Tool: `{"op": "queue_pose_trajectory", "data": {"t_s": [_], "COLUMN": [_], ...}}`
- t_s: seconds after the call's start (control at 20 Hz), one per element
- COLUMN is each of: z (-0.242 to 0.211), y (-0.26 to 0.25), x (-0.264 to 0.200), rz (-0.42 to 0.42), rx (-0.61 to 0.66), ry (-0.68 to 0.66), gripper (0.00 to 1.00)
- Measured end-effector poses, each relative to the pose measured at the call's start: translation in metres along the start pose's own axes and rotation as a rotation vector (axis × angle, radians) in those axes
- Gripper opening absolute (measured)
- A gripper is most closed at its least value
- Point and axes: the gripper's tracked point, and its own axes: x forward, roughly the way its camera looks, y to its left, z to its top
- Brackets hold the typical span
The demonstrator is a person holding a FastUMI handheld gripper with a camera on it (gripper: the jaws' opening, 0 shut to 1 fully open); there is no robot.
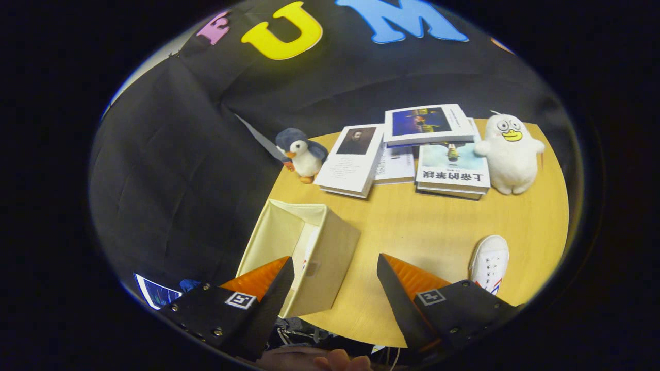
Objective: Open the storage box then place both shoes into the box .Put the left shoe in first, then the right shoe, with the right side of both shoes facing outward in a uniform manner.
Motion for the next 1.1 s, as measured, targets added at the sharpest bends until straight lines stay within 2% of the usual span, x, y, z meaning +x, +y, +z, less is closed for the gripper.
{"op": "queue_pose_trajectory", "data": {"t_s": [0.25,0.6,0.7,0.9,1.1], "z": [-0.003,-0.032,-0.047,-0.078,-0.11], "y": [-0.071,-0.19,-0.224,-0.263,-0.292], "x": [-0.019,-0.039,-0.04,-0.035,-0.029], "rz": [-0.075,-0.281,-0.337,-0.382,-0.434], "rx": [0.074,0.126,0.146,0.165,0.099], "ry": [-0.032,-0.051,-0.033,0.025,0.101], "gripper": [0.97,0.97,0.97,0.97,0.96]}}
